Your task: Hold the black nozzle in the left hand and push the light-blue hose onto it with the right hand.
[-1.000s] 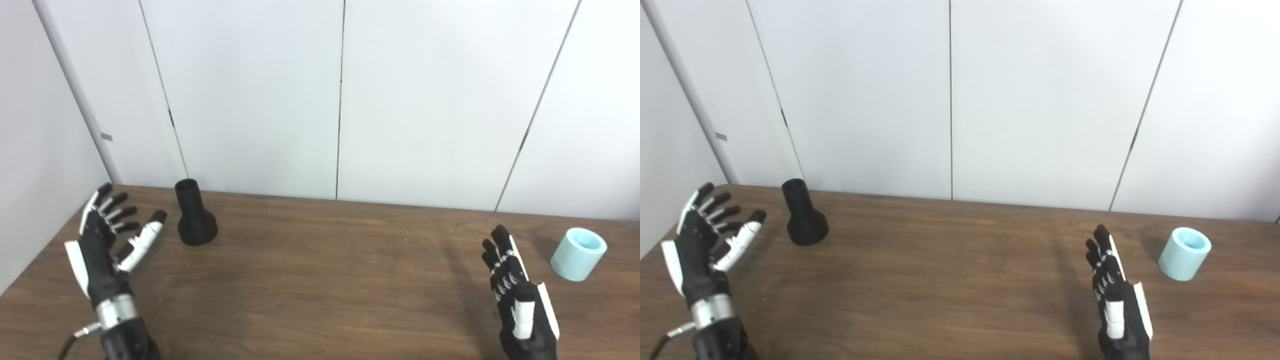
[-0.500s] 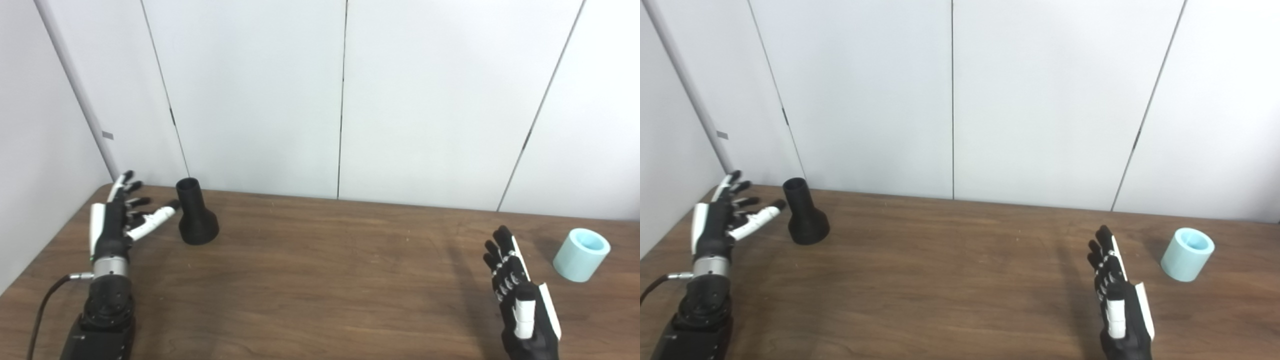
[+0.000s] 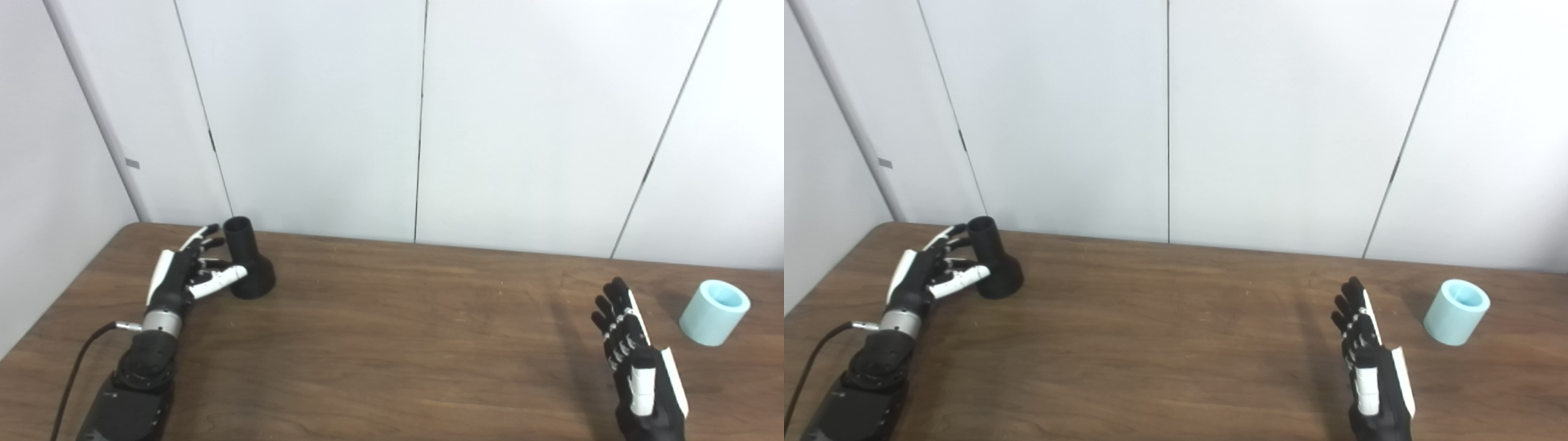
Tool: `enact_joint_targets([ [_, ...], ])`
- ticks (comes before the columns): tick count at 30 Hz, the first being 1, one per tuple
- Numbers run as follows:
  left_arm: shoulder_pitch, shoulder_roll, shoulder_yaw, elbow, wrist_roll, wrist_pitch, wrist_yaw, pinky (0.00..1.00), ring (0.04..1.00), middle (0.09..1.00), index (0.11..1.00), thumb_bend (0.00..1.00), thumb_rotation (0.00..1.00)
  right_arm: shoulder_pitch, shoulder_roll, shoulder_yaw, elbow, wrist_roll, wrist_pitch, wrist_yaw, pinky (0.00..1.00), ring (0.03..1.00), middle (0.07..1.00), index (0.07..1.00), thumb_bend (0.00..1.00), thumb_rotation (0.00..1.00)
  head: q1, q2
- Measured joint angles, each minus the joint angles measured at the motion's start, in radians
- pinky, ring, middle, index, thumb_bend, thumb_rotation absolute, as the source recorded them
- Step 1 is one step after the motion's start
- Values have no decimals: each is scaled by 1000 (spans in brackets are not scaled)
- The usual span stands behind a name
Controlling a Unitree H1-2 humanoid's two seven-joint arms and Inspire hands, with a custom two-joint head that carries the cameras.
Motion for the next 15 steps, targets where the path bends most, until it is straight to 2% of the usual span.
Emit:
enact_joint_targets([
  [6, -24, 19, -23, 47, 13, -35, -22, 499, 625, 827, 849, 948, 390, 1, 0, 0, -2, 0, 10, 0, 950, 978, 985, 993, 672, 1000, -2, 5],
  [10, -62, 19, -31, 111, 20, -39, -4, 488, 634, 823, 846, 922, 383, 1, 0, 0, -3, -1, 16, 0, 944, 975, 985, 993, 681, 1000, -5, 9],
  [15, -111, 19, -48, 185, 44, -36, 19, 523, 669, 824, 841, 907, 383, 1, 0, 2, -6, -1, 24, 0, 945, 973, 984, 991, 707, 1000, -9, 12],
])
